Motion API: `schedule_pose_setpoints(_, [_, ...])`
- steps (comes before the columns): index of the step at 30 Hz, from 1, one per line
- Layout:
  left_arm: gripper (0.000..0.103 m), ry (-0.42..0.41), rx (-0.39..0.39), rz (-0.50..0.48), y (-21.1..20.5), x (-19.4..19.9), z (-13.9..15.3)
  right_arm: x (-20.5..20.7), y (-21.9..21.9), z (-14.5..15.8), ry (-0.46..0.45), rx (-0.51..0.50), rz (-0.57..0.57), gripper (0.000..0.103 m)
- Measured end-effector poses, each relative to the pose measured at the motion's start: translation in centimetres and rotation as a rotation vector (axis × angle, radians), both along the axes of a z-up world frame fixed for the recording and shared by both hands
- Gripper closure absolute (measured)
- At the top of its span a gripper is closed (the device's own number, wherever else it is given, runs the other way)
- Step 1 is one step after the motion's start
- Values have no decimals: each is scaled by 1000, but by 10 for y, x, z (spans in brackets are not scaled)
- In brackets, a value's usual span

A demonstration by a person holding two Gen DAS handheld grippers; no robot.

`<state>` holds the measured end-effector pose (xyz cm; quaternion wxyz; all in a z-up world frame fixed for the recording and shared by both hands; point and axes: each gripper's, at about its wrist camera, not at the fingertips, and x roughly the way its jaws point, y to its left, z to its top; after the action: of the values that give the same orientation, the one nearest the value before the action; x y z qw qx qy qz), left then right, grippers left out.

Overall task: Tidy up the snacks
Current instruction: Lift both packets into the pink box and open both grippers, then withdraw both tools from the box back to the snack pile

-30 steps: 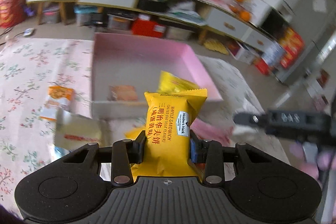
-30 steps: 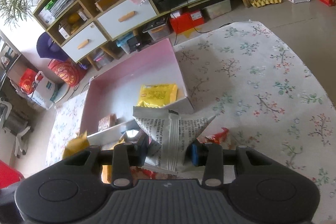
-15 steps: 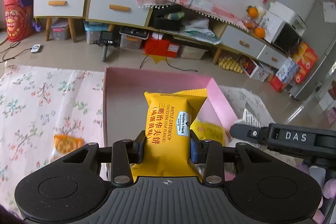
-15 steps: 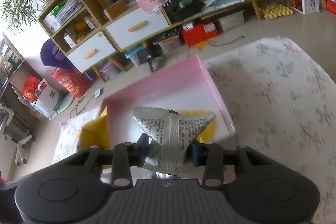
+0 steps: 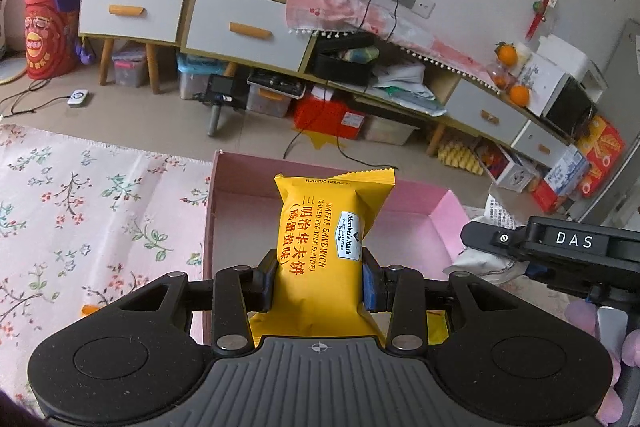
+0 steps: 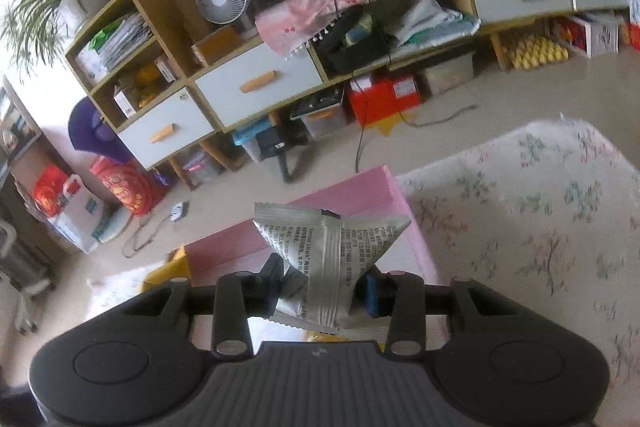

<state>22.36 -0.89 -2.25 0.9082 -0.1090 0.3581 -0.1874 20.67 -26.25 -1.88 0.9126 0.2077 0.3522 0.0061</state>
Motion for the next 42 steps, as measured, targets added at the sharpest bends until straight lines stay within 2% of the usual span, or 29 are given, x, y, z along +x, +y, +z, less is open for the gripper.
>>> schedule_pose_setpoints(7, [66, -6, 49, 21, -5, 10, -17, 9, -9, -14, 16, -7, -16, 80])
schedule_pose_setpoints(12, [66, -8, 43, 34, -3, 13, -21, 11, -8, -18, 22, -12, -16, 79])
schedule_pose_setpoints(16, [63, -16, 42, 23, -4, 12, -22, 10, -9, -17, 16, -8, -19, 75])
schedule_pose_setpoints(17, [63, -16, 40, 16, -4, 12, -22, 10, -10, -16, 14, -3, -24, 67])
schedule_pose_setpoints(18, [57, -13, 41, 3, -6, 13, -22, 10, -11, -16, 16, 3, -30, 59])
schedule_pose_setpoints(19, [53, -5, 43, -11, -7, 13, -21, 9, -12, -14, 14, 11, -36, 43])
schedule_pose_setpoints(21, [32, 6, 30, -17, -8, 11, -18, 5, -13, -10, 5, 31, -26, 40])
schedule_pose_setpoints(24, [24, 18, 0, -26, -8, 2, -11, -2, -10, -4, 20, 33, -19, 36])
schedule_pose_setpoints(29, [19, 18, 44, -48, -8, -16, 2, -17, -10, 6, 38, 30, -32, 28])
schedule_pose_setpoints(33, [14, 55, 54, -50, -4, -30, 13, -32, -10, 13, 71, 36, -42, 25])
schedule_pose_setpoints(37, [11, 67, 63, -54, 0, -50, 24, -48, -5, 21, 99, 16, -28, 24])
schedule_pose_setpoints(42, [8, 62, 97, -68, 5, -78, 36, -74, 0, 29, 115, 14, 9, 17])
